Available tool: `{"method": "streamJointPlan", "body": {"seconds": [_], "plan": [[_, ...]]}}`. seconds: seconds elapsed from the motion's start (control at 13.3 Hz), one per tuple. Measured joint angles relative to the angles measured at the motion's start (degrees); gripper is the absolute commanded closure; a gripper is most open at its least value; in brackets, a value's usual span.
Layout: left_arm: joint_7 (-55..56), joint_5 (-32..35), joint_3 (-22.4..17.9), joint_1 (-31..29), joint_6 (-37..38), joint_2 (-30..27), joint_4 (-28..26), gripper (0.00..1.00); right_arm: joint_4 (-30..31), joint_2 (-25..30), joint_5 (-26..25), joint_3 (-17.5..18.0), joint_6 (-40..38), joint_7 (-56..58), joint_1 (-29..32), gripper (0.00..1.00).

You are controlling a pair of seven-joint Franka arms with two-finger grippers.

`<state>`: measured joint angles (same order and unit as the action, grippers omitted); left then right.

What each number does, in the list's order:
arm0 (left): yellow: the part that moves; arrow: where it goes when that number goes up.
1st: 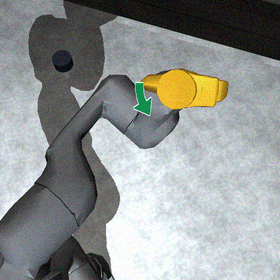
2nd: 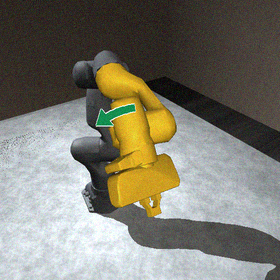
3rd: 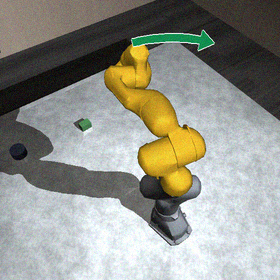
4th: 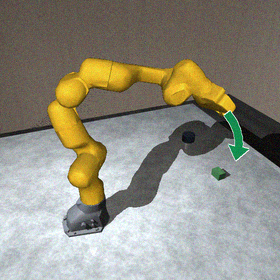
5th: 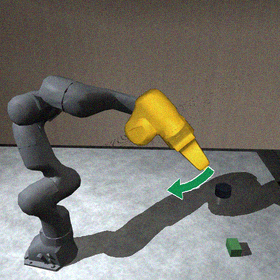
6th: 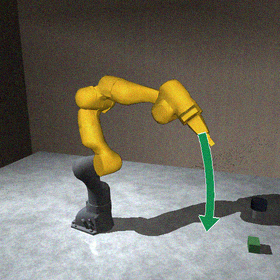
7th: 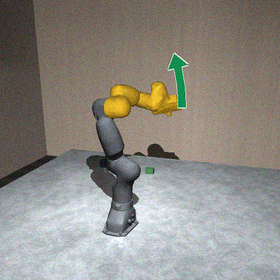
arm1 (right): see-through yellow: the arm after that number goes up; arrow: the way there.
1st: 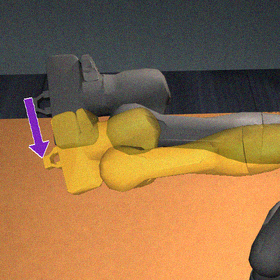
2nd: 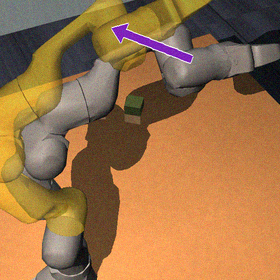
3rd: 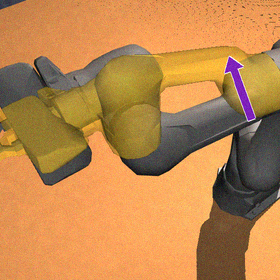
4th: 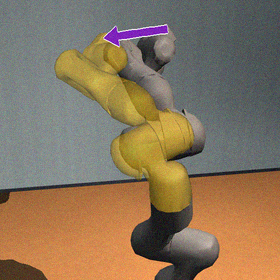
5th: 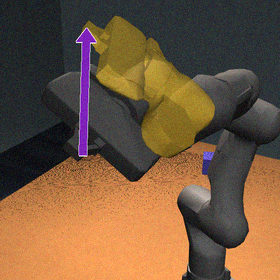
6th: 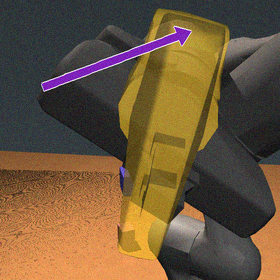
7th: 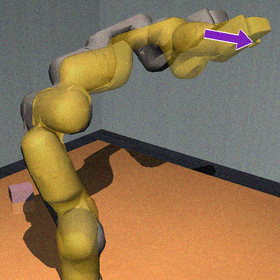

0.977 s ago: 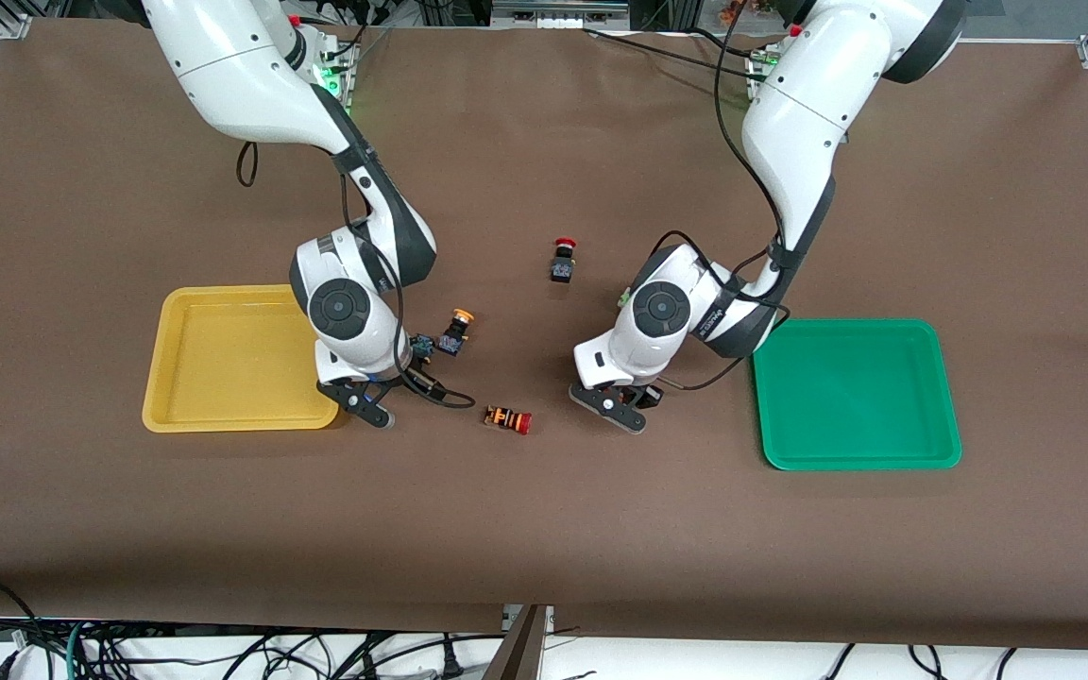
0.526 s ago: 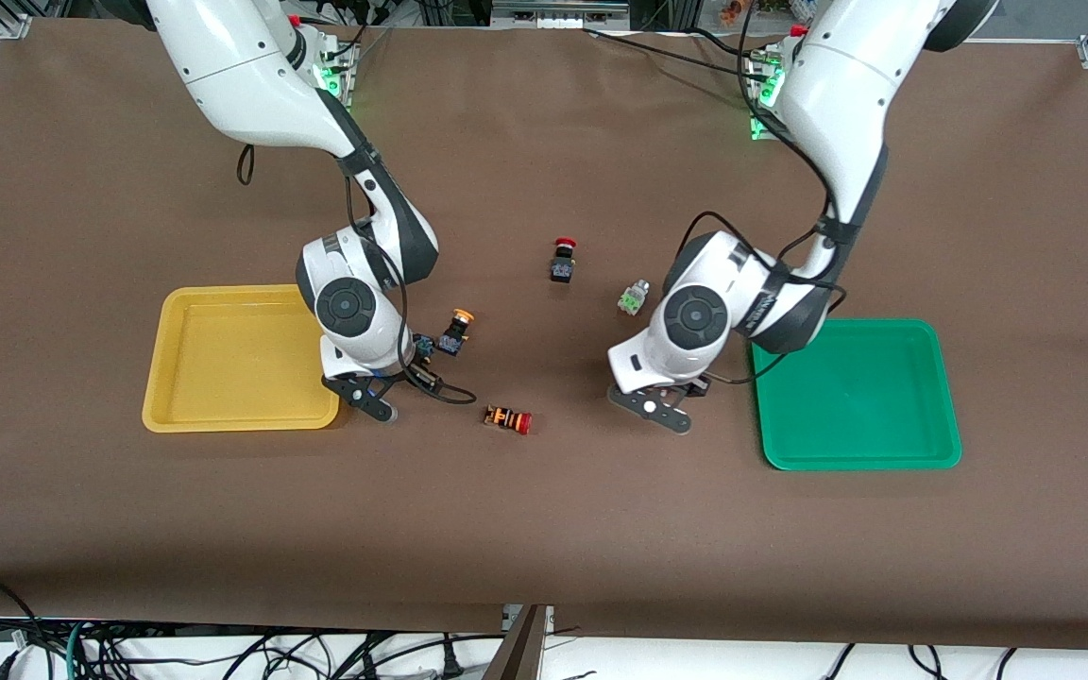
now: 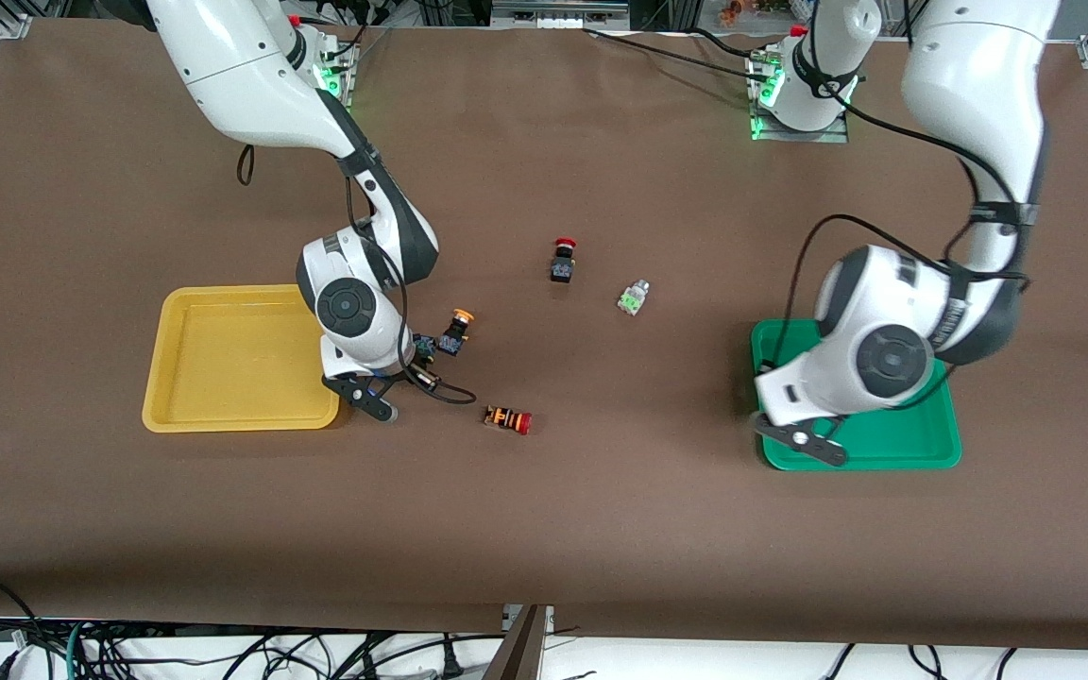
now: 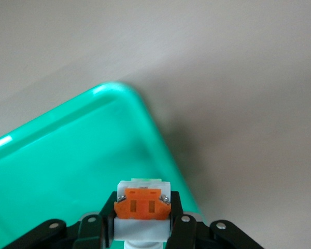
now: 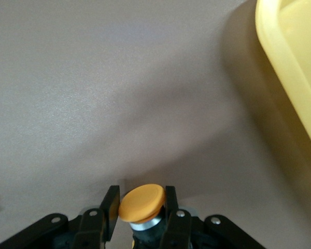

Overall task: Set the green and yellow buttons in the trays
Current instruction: 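Place the orange-topped button in the green tray while the right gripper fills the yellow tray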

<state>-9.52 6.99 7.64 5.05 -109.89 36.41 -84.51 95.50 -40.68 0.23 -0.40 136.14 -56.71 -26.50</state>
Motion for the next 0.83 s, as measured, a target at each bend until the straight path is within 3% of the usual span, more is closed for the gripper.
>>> {"method": "streamJointPlan", "body": {"seconds": [0.23, 0.3, 0.38, 0.45, 0.83], "plan": [[-0.9, 0.0, 0.2, -1.4, -0.9, 2.8, -2.9, 0.86, -0.2, 0.0, 0.0, -0.1, 0.3, 0.4, 0.1, 1.00], [-0.9, 0.0, 0.5, -1.3, -1.9, 3.9, -3.4, 0.80, -0.6, 0.0, 0.0, -0.3, 0.4, 1.1, 0.1, 1.00], [-0.8, 0.0, 0.5, -1.3, -2.8, 4.6, -3.9, 0.63, -1.2, 0.1, 0.0, -0.5, 0.4, 1.9, 0.2, 1.00], [-0.8, 0.0, 0.5, -1.3, -3.2, 4.9, -4.2, 0.01, -1.9, 0.2, -0.1, -0.7, -0.1, 3.3, 0.4, 1.00], [-0.7, 0.0, 0.7, -1.4, -2.1, 3.5, -4.0, 0.00, -6.3, 2.9, -0.1, -1.6, -9.6, 26.1, 9.0, 1.00]]}}
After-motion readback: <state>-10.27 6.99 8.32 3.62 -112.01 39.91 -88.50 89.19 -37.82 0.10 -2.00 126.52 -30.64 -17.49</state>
